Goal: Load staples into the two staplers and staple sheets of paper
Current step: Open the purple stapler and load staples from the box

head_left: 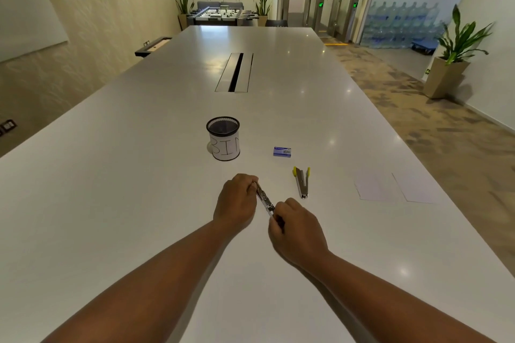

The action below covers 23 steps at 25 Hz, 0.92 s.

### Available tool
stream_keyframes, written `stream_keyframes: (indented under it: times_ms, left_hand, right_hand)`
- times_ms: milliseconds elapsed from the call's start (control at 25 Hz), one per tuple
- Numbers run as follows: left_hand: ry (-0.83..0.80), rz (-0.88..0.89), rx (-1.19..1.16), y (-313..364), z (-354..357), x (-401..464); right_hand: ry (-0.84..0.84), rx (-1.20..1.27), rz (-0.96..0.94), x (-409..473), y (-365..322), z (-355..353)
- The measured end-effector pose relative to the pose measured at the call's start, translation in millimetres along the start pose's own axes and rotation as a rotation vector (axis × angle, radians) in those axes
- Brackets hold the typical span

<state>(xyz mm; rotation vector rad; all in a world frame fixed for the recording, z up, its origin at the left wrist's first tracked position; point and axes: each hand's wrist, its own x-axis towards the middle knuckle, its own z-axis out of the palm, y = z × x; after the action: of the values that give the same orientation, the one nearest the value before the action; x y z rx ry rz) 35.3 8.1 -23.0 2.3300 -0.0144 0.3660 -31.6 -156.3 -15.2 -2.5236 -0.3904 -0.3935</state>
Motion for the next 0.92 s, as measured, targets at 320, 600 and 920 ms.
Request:
stream_keyframes:
  times_ms: [320, 600, 920]
  left_hand:
    - [-0.115, 0.07, 0.106, 5.9, -4.3, -5.2]
    - [-0.162, 0.089, 0.207, 0.6, -2.9, -3.2]
    - [-0.159, 0.075, 0.204, -0.8, -1.9, -1.7]
  right_hand:
    - [-0.064, 0.109, 0.083, 7.9, 5.6, -2.4]
    - [-0.474, 0.127, 0.139, 45.4, 7.0, -18.3]
    - [-0.703, 0.154, 0.144, 76.7, 2.0, -34.9]
